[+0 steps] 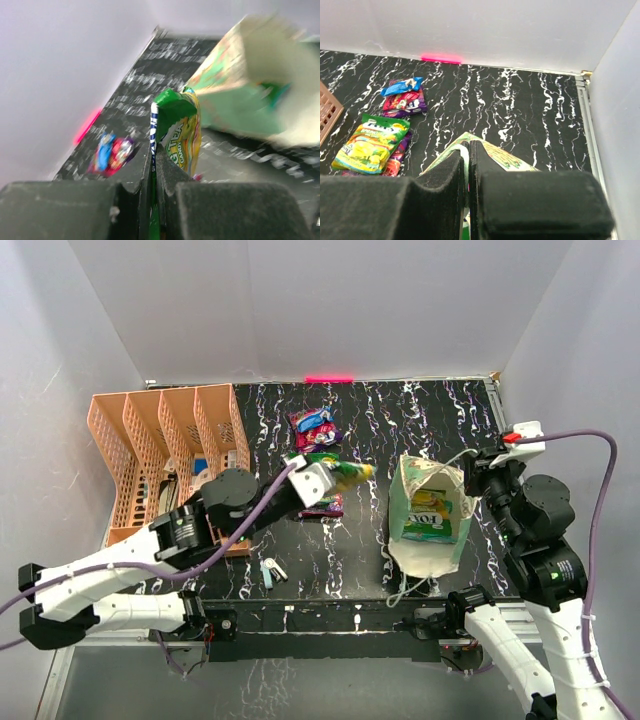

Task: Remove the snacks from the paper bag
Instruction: Place the snack at the center of the board.

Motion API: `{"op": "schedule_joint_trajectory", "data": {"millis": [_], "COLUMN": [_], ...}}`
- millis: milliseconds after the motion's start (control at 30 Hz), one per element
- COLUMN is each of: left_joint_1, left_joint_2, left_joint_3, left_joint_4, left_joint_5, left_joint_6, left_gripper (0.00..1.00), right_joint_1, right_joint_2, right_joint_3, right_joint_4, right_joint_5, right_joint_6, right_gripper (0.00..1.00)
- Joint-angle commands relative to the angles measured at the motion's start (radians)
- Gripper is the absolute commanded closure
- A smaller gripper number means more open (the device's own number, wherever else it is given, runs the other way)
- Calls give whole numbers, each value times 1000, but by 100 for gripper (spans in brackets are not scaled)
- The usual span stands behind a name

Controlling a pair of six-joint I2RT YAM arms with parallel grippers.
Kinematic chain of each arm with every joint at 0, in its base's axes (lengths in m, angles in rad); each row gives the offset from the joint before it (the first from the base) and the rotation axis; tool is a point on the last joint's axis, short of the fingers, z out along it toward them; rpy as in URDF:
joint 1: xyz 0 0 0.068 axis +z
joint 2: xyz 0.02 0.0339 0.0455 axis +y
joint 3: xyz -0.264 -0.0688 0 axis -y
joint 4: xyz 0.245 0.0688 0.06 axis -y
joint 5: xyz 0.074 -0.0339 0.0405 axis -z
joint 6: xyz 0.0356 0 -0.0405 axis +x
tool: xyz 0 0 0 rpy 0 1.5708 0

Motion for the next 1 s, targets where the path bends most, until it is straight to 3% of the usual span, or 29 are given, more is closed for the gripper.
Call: {"op": "schedule_joint_trajectory", "data": {"millis": [0,100,233,367,700,967], "left_joint_1": [204,343,449,511,545,549], "left_joint_2": [25,71,175,307,478,495], "left_joint_3": [-123,-196,-239,-220,-186,-234], "left_joint_4": [58,216,412,456,442,452], "left_joint_5": [-46,31,117,193,282,397], "left_joint_6": [158,262,337,425,640,647], "left_gripper": [100,100,100,100,100,100], "right_joint_1": [3,1,1,3,2,1], "right_joint_2": [-10,-9,-14,-19,-12,-15], "right_joint_3": [78,92,93,89,77,62], "right_joint_4": [72,72,69,60,77,84], "right_joint_5": [100,94,69,66,63,49], "right_joint_6": [-21,-22,-20,-23,-30,-18], "right_gripper": [93,93,93,93,93,93]}}
